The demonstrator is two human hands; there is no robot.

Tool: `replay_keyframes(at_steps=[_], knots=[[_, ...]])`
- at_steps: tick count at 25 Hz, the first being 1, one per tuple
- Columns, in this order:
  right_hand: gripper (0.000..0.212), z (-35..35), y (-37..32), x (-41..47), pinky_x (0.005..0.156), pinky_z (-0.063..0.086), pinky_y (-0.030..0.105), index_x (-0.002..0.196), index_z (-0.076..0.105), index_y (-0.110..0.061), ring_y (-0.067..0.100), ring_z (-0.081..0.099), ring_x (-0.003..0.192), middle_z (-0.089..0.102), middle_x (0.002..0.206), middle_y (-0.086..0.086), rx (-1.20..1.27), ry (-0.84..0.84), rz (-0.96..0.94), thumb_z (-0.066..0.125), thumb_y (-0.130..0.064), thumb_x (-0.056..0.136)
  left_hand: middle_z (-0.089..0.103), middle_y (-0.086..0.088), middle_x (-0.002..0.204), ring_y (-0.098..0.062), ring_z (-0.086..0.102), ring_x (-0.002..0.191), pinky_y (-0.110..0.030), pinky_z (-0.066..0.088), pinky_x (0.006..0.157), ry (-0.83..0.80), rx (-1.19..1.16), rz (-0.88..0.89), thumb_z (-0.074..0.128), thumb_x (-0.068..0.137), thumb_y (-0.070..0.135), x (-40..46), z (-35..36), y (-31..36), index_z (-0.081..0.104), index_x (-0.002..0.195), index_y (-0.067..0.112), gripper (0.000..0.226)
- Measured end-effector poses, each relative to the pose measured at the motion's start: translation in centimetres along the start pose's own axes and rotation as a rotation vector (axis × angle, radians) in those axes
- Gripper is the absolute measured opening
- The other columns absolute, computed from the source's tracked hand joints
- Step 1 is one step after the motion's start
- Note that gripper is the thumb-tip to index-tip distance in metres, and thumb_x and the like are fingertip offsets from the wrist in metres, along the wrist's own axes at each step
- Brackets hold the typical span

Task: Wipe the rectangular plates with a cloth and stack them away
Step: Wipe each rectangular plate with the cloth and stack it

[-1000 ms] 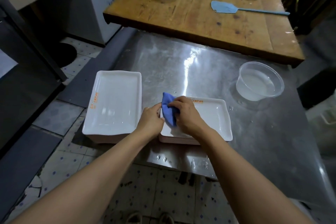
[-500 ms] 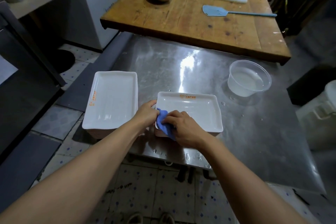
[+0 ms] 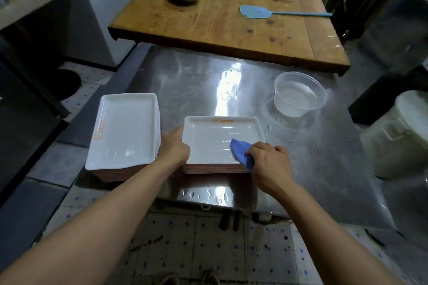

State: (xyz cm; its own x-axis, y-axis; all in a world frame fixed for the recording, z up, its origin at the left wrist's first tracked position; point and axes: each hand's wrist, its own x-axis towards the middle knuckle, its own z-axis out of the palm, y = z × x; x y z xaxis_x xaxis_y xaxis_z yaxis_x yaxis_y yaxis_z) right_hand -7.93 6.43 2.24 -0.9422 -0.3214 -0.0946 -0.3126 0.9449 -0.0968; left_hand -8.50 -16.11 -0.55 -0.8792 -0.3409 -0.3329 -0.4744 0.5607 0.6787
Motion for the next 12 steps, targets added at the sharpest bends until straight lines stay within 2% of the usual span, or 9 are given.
replay_keyframes(at_steps=[4, 8, 10, 12], knots=[[0.025, 0.2, -0.6, 3.4, 0.085, 0.037, 0.032, 0.107, 0.06, -0.008, 0.027, 0.05, 0.107, 0.055, 0.116, 0.009, -0.075, 0.011, 0.029, 0.049, -0.008, 0.085, 0.06, -0.013, 0.119, -0.032, 0.052, 0.111, -0.024, 0.038, 0.078, 0.006, 0.015, 0.076, 0.047, 0.078, -0.004, 0.3, 0.0, -0.5, 0.051, 0.131, 0.025, 0.061], [0.043, 1.3, -1.4, 6.0, 0.089, 0.039, 0.034, 0.124, 0.047, -0.01, 0.03, 0.037, 0.12, 0.04, 0.134, 0.008, 0.055, 0.002, 0.03, 0.056, -0.012, 0.082, 0.055, -0.014, 0.125, -0.032, 0.052, 0.112, -0.023, 0.038, 0.079, 0.019, 0.04, 0.087, 0.047, 0.079, -0.001, 0.2, 0.2, -0.7, 0.046, 0.135, 0.029, 0.063], [0.049, 1.9, -2.8, 6.3, 0.092, 0.038, 0.035, 0.128, 0.046, -0.013, 0.033, 0.034, 0.122, 0.037, 0.138, 0.008, 0.18, -0.012, -0.035, 0.056, -0.011, 0.08, 0.055, -0.015, 0.123, -0.033, 0.055, 0.106, -0.026, 0.041, 0.08, 0.02, 0.061, 0.07, 0.046, 0.079, 0.001, 0.3, 0.2, -0.6, 0.045, 0.134, 0.029, 0.062], [0.046, 2.2, -4.6, 6.1, 0.099, 0.036, 0.035, 0.129, 0.049, -0.014, 0.033, 0.031, 0.125, 0.04, 0.137, 0.009, 0.24, -0.033, -0.16, 0.052, -0.011, 0.083, 0.056, -0.017, 0.12, -0.035, 0.057, 0.099, -0.029, 0.044, 0.079, 0.014, 0.073, 0.054, 0.046, 0.078, 0.001, 0.3, 0.2, -0.5, 0.044, 0.135, 0.028, 0.063]])
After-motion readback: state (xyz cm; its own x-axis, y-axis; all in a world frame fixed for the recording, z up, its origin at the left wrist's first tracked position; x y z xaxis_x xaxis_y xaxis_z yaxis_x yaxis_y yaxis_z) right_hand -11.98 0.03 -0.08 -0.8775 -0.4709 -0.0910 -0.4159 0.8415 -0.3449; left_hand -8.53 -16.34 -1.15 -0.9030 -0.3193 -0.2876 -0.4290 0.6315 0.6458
